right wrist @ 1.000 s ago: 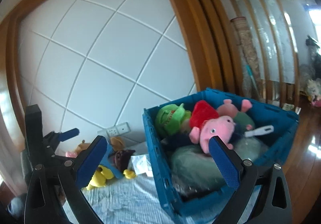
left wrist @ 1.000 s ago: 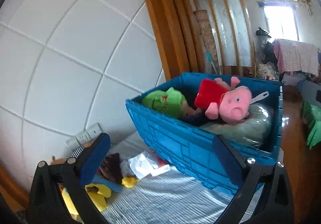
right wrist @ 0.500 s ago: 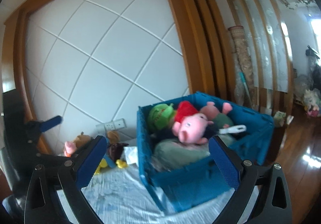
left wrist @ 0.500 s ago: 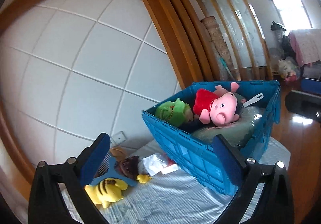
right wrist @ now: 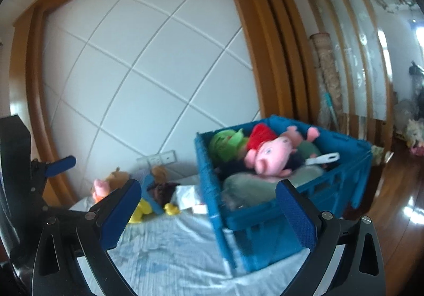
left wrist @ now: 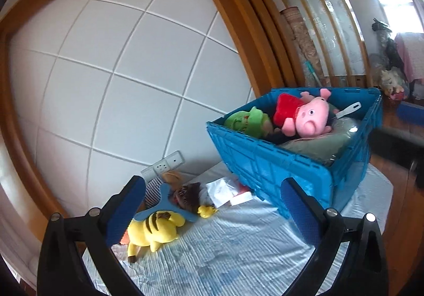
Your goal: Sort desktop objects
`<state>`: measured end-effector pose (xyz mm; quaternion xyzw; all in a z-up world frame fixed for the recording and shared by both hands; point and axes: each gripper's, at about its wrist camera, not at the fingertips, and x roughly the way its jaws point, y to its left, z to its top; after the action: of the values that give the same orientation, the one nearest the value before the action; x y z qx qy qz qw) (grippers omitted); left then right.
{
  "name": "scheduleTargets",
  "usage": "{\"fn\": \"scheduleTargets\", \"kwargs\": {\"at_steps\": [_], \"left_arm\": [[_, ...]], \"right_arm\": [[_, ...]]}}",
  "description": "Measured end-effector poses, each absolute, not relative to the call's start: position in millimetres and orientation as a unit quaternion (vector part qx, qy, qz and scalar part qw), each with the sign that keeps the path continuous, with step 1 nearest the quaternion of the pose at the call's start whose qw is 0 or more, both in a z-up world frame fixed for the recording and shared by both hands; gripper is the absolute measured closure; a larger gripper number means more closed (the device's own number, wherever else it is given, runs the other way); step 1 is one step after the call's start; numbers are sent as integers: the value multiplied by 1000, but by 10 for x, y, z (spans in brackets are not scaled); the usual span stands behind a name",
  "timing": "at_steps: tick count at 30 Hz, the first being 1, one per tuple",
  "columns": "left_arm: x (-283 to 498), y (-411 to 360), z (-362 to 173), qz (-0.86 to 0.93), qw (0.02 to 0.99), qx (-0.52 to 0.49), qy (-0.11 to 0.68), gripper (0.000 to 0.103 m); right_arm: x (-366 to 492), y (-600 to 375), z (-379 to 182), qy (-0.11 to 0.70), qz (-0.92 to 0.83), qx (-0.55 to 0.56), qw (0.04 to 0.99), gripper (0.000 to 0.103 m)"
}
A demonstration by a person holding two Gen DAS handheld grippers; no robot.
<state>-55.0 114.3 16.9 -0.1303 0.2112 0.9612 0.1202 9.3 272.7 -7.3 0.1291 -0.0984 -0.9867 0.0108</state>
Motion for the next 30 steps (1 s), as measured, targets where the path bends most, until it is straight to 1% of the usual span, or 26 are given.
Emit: {"fn": "scheduleTargets", "kwargs": {"at_steps": [7, 13, 16, 23, 30], "left_arm": [[-506, 718, -28, 965, 69, -156, 201, 0], [-469, 142, -171, 970, -11, -187, 158, 0], [-473, -66, -201, 971, -36, -195, 135, 0], [-500, -107, -176, 970, -33, -195, 142, 0], [-527, 9, -192, 970, -13, -196, 144, 0]], "right_arm": [[-69, 2249, -182, -74, -983, 153, 70, 0], [-258, 1804, -276, -26, -976, 172, 130, 0], [-320, 1757, -396, -27, -968, 198, 151, 0], [-236, 1695, -679, -26, -956, 241, 165, 0], [-118, 1756, -635, -20, -962, 234, 141, 0]]}}
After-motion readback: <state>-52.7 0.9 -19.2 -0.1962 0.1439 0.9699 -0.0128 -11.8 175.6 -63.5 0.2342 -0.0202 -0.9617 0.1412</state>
